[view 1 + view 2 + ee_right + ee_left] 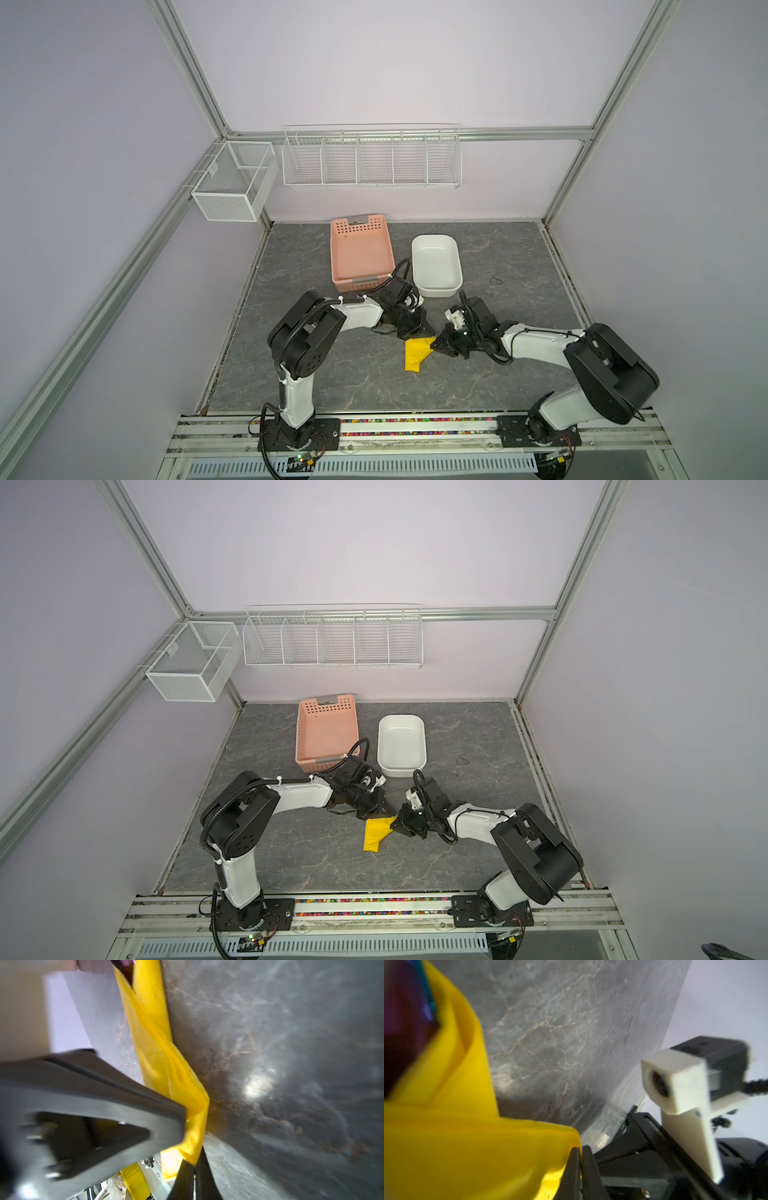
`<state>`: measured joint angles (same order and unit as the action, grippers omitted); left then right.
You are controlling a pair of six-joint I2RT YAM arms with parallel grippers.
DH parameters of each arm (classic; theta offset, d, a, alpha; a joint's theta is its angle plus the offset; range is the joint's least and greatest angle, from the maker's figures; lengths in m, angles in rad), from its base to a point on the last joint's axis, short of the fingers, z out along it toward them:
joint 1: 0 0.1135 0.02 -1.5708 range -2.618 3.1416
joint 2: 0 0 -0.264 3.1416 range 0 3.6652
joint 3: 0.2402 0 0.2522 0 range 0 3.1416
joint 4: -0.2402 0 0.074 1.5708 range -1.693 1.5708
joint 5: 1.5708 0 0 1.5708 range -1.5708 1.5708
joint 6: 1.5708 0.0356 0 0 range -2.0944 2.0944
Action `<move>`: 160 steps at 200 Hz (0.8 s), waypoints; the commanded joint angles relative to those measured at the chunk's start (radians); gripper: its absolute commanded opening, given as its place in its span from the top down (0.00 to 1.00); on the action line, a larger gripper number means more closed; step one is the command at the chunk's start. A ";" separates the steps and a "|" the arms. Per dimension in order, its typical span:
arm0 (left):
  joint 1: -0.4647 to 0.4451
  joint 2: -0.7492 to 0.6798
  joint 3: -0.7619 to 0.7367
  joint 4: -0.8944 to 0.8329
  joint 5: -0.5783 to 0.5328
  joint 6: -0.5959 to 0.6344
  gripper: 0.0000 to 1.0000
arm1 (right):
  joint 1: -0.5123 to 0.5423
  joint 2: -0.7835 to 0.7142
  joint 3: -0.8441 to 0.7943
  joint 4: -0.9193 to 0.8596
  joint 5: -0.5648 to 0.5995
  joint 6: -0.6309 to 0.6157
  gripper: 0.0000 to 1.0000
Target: Place the utensils on the paper napkin and roll it up
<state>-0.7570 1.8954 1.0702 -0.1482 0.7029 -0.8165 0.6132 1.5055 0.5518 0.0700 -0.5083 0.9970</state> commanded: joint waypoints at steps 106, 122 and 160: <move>-0.013 0.095 0.311 -0.396 -0.273 0.259 0.98 | 0.006 0.005 0.003 -0.089 0.009 -0.038 0.93; -0.029 0.119 0.337 -0.417 -0.297 0.269 0.99 | 0.006 0.009 0.005 -0.087 0.008 -0.038 0.93; -0.055 0.171 0.389 -0.454 -0.370 0.286 1.00 | 0.006 0.011 0.006 -0.088 0.006 -0.038 0.93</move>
<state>-0.7971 2.0380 1.4181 -0.5488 0.3954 -0.5629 0.6132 1.5059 0.5518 0.0116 -0.5087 0.9680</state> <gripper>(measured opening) 0.048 0.069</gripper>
